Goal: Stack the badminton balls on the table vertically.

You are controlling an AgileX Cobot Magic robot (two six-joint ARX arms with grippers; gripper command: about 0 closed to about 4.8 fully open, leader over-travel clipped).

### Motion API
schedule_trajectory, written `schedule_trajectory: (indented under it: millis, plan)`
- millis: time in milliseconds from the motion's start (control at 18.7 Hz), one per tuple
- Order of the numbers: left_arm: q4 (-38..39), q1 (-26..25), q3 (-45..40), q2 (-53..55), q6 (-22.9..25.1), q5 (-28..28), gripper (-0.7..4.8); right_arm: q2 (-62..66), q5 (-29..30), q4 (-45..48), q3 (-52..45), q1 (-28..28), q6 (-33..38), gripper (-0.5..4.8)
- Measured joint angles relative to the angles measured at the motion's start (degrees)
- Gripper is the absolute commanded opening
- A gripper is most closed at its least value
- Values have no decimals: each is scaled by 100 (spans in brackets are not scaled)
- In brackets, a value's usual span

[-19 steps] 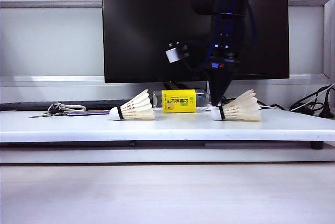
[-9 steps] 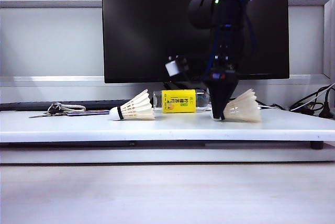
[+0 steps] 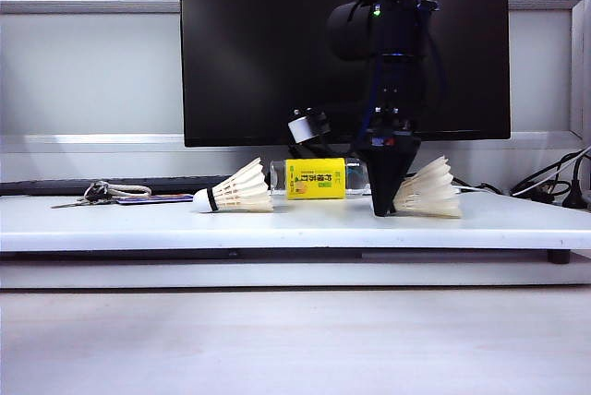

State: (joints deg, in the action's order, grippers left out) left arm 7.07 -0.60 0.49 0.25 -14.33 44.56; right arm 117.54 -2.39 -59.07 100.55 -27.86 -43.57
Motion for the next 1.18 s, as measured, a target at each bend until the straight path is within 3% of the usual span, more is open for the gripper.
schedule_trajectory:
  millis: [535,964,1178]
  plan:
    - [0,0,0,0,0,0,26,4,24,356,2,0,317,116]
    - [0,0,0,0,-2,2,26,-7,2210,1294,748,258,1700,118]
    - [0,0,0,0,-2,2,26,-511,4122,2063,743,1180,2704,146]
